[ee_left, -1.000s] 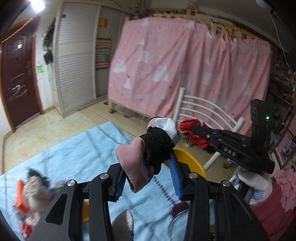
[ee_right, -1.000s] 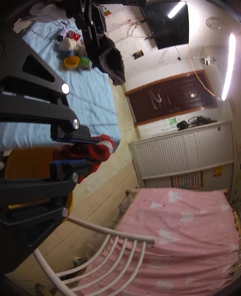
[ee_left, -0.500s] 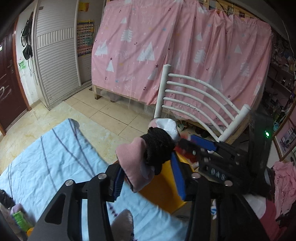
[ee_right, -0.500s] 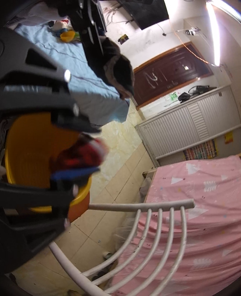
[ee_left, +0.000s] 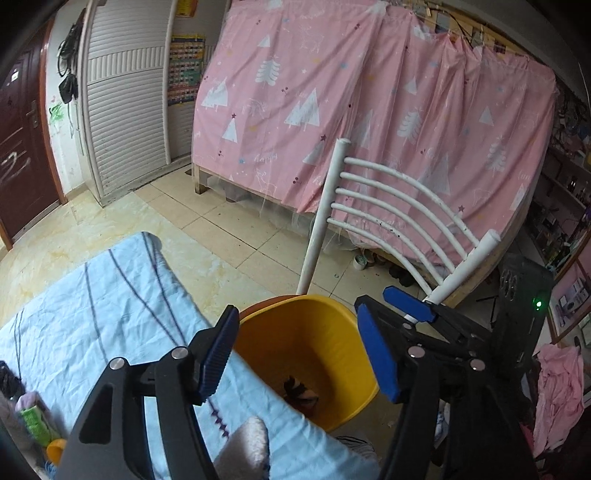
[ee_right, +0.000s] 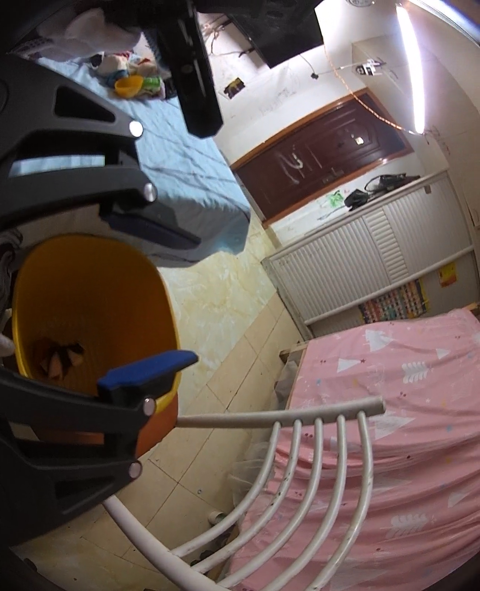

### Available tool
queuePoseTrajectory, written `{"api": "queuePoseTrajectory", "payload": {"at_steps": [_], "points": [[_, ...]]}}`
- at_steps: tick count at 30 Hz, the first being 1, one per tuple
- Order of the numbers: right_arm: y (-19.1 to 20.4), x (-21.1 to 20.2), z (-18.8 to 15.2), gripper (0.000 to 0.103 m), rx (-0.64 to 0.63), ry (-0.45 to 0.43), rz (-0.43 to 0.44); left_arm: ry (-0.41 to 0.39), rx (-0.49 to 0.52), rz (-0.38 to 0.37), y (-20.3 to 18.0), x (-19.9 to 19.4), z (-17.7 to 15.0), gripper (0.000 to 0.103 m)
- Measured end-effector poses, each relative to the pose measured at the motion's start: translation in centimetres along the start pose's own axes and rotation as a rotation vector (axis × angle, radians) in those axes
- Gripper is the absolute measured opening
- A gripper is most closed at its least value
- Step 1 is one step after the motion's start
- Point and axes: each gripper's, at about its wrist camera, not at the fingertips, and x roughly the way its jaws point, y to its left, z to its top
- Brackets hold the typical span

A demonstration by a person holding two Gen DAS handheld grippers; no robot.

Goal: Collect trash
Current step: 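Return both tools from the bin to the pile on the bed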

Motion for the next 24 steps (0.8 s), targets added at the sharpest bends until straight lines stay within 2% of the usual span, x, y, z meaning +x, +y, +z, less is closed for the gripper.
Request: {"api": "queuePoseTrajectory", "payload": {"at_steps": [5, 11, 24], "points": [[3.0, 0.1, 0.2, 0.068, -0.05, 0.009, 0.032, -0.04, -0.028, 0.005, 1.7, -3.1, -0.7, 0.058], [7.3, 1.1, -0.2, 0.079, -0.11, 0.041, 0.069, -0.081, -0.053, 0.072, 4.4, -7.1, -2.0, 0.064], [16.7, 2.8, -1.4, 0.08, -0.258, 0.099, 0.145, -0.138, -0.14, 0.211, 12.5, -13.6, -5.9, 0.068]]}}
